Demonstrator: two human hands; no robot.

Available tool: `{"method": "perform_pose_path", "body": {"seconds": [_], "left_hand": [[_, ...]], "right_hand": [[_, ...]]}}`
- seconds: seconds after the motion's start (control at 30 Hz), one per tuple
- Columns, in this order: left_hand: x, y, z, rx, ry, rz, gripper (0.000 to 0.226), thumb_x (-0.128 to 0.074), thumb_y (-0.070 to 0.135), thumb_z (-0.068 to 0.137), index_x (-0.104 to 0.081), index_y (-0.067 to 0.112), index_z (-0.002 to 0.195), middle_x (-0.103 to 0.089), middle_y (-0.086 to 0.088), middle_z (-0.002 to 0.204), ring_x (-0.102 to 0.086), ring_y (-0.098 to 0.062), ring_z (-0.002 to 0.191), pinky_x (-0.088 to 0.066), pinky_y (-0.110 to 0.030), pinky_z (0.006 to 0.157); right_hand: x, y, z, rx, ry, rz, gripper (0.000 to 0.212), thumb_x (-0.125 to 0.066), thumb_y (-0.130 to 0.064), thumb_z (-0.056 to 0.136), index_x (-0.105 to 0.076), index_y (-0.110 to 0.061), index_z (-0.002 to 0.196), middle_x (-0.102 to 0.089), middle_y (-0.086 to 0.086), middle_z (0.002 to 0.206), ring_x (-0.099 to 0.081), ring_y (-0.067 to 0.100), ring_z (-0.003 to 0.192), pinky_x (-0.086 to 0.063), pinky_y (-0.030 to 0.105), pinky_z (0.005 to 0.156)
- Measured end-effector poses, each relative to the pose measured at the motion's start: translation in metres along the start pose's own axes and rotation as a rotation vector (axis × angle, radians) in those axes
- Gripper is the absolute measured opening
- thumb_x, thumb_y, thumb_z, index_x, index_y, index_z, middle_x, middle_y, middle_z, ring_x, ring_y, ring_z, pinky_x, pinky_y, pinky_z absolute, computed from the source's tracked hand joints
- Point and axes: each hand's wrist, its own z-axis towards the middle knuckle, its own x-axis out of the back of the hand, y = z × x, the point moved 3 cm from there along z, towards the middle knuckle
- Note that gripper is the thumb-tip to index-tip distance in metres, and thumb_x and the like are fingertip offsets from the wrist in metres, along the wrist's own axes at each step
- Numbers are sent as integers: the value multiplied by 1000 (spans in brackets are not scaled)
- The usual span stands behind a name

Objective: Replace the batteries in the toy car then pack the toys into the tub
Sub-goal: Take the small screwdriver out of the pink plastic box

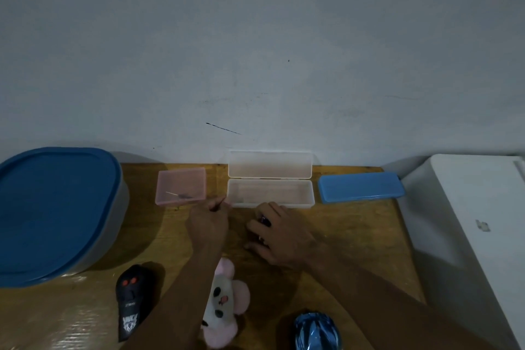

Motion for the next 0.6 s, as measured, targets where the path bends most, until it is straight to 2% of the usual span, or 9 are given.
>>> {"method": "perform_pose_path", "body": {"seconds": [0.13,0.23,0.3,0.4,0.5,0.6], "left_hand": [[1,1,0,10,-2,14,25,-63,20,91,-71,11,113,-73,-8,106,-58,-15,88,-41,-25,75],[1,0,0,22,-24,12,25,-63,20,92,-70,9,113,-72,-10,106,-62,-21,94,-45,-29,79],[1,0,1,28,-23,4,25,-63,20,92,-70,9,112,-73,-10,103,-63,-22,93,-47,-29,78],[-1,-1,1,53,-16,-39,23,-64,16,90,-71,9,111,-74,-7,98,-66,-22,90,-54,-35,82],[-6,-4,1,155,-24,-217,20,-65,7,89,-70,3,108,-71,-5,87,-68,-23,84,-58,-44,84],[-10,-5,3,239,-20,-324,18,-64,0,88,-69,0,105,-68,-7,89,-67,-22,84,-58,-43,86]], "right_hand": [[6,-3,-4,26,19,25,36,-41,-52,94,-54,-25,115,-54,5,124,-49,21,111,-48,36,88],[24,4,-7,-48,160,76,37,-39,-45,94,-61,-20,110,-58,5,121,-51,18,110,-46,33,90],[41,21,-3,-243,273,145,38,-34,-38,96,-63,-17,109,-58,4,117,-50,14,106,-43,26,88],[67,64,2,-749,551,395,14,-50,-23,95,-59,-14,102,-59,6,103,-56,18,91,-43,26,72],[71,92,8,-1055,443,626,20,-53,-24,95,-50,-15,112,-59,4,102,-56,19,89,-43,29,74],[75,96,10,-1096,454,887,27,-56,-23,92,-42,-20,114,-64,7,102,-62,22,86,-51,34,78]]}}
